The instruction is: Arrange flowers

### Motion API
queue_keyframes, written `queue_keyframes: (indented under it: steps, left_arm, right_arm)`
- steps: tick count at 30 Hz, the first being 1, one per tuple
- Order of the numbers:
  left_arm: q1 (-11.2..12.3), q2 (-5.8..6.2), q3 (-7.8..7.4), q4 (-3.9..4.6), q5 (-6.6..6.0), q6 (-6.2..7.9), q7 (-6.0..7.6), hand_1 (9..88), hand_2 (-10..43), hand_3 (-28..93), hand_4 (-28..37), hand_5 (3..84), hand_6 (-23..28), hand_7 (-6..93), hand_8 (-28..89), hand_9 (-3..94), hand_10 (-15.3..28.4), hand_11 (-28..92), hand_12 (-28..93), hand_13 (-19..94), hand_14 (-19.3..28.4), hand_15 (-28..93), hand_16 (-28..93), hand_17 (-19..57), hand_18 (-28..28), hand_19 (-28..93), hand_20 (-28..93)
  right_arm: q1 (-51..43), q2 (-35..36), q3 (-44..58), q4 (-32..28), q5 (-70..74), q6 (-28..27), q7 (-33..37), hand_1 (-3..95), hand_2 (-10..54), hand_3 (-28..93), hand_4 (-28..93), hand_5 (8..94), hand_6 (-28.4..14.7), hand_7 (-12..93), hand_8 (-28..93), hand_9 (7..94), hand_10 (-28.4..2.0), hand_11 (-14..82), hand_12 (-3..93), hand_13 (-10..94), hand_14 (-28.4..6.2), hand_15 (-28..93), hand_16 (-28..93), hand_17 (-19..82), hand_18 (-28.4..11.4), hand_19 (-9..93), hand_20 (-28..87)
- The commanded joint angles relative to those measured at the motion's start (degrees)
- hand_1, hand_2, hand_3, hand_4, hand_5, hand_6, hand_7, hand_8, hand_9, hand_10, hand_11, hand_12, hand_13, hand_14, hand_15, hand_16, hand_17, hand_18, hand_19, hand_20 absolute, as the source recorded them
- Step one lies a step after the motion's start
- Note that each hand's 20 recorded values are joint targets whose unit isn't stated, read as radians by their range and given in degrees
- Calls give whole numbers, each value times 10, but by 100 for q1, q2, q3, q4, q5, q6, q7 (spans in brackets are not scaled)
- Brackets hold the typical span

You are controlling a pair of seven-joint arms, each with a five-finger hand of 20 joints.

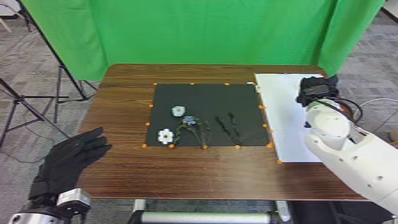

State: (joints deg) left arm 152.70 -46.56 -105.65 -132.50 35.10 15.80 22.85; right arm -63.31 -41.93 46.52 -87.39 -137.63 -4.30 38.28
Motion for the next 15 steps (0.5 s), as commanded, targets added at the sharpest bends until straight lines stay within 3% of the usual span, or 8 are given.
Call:
queue_keyframes:
  steps: [1, 11, 13, 15]
  left_arm:
    - [98, -57, -21, -54, 13, -8, -24, 263, 60, 820, -145, 447, 137, 131, -82, 387, 221, 348, 91, 288, 284, 570, -118, -93, 219, 574, 155]
    - [-43, -159, -57, -35, 143, -108, -176, 262, 62, 818, -146, 447, 137, 131, -82, 388, 221, 346, 92, 289, 284, 570, -119, -93, 219, 574, 155]
    - [-50, -149, -76, -37, 149, -120, -194, 262, 61, 818, -145, 447, 137, 131, -81, 388, 221, 345, 92, 289, 284, 570, -119, -93, 219, 574, 155]
    - [-31, -47, -88, -31, 95, -87, -149, 262, 62, 818, -145, 447, 137, 131, -82, 389, 222, 346, 92, 289, 284, 569, -119, -93, 220, 574, 155]
  right_arm:
    - [585, -818, -572, -197, -195, 80, -574, 505, -63, 758, -283, 807, 13, 276, 53, 842, -83, 290, 346, 603, -94, 721, 323, 124, -238, 729, 340]
    - [615, -2098, -863, -168, -193, -16, -887, 500, -63, 765, -283, 808, 13, 274, 54, 840, -82, 294, 348, 601, -95, 723, 327, 122, -238, 728, 340]
    - [534, -2293, -873, -162, -232, -49, -942, 500, -63, 764, -283, 808, 13, 275, 56, 840, -82, 294, 347, 601, -95, 723, 327, 122, -238, 727, 341]
    - [440, -2441, -900, -174, -276, -81, -980, 499, -63, 765, -283, 808, 13, 274, 55, 840, -82, 294, 346, 601, -95, 723, 326, 122, -238, 727, 341]
